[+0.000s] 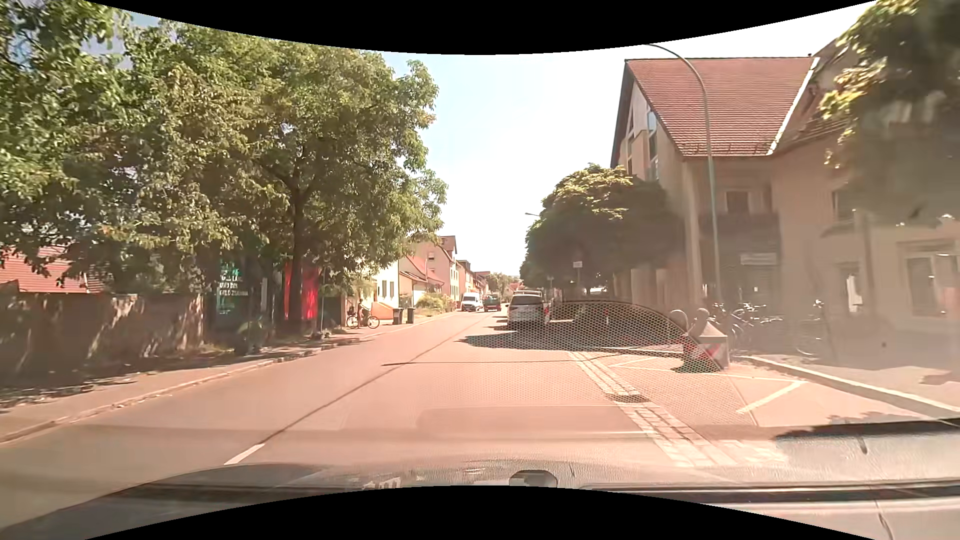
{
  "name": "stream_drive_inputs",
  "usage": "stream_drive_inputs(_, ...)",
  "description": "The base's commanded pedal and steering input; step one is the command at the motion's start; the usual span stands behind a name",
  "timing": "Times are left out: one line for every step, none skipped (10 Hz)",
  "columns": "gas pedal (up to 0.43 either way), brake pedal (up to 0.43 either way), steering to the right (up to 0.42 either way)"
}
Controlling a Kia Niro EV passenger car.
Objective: Follow the waypoints while adhering to traffic rules and regulations
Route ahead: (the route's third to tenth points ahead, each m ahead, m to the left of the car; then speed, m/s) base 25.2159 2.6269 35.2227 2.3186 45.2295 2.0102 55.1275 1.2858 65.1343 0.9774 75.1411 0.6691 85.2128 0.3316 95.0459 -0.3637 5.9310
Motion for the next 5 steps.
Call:
stream_drive_inputs(0.067,0.000,-0.049)
stream_drive_inputs(0.067,0.000,-0.050)
stream_drive_inputs(0.067,0.000,-0.050)
stream_drive_inputs(0.067,0.000,-0.050)
stream_drive_inputs(0.067,0.000,-0.050)
